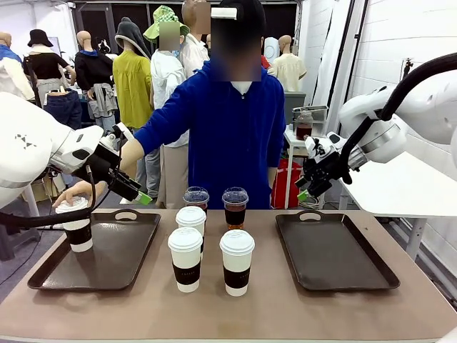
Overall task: Distribute the coffee onto the tray.
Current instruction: Pick up one iced Americano and place it on the right Handle tray.
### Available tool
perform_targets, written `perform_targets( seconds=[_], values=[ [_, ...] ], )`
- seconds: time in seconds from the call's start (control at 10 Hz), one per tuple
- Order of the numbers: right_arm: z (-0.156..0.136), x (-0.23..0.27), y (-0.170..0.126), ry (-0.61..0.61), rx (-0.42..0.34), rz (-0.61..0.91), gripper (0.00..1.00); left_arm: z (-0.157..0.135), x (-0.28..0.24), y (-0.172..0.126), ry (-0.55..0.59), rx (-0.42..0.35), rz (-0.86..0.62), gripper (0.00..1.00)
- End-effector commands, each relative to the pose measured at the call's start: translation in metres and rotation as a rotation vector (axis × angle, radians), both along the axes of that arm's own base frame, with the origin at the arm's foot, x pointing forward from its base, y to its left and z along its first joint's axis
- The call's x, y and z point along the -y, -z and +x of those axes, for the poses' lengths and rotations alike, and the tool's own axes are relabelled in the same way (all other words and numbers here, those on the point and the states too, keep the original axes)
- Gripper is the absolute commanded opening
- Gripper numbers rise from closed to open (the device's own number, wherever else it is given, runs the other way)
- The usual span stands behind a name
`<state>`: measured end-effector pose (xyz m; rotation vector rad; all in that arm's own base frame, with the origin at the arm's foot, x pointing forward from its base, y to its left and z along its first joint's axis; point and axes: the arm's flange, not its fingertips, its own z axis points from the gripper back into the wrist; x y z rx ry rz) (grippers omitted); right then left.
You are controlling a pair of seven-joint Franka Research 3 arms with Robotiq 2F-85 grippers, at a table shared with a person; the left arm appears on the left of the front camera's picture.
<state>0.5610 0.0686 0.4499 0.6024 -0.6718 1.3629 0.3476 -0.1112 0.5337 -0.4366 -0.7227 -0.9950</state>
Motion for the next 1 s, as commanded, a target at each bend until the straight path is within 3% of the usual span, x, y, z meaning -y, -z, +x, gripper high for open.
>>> perform_targets(
  seconds=[0.0,0.1,0.4,0.7,0.9],
  values=[
    [0.032,0.003,0.019,-0.034,0.016,0.080,1.00,0.002,-0.001,0.001,0.015,-0.002,-0.017,1.00],
    [0.045,0.005,0.034,-0.065,-0.012,0.115,1.00,0.002,-0.001,0.001,0.015,-0.002,-0.017,1.00],
    [0.072,0.002,0.074,-0.116,0.006,0.221,1.00,0.002,-0.001,0.001,0.015,-0.002,-0.017,1.00],
    [0.087,-0.007,0.109,-0.049,0.018,0.336,1.00,0.002,-0.001,0.001,0.015,-0.002,-0.017,1.00],
    [0.092,-0.017,0.131,-0.069,-0.007,0.401,1.00,0.002,-0.001,0.001,0.015,-0.002,-0.017,1.00]
  ],
)
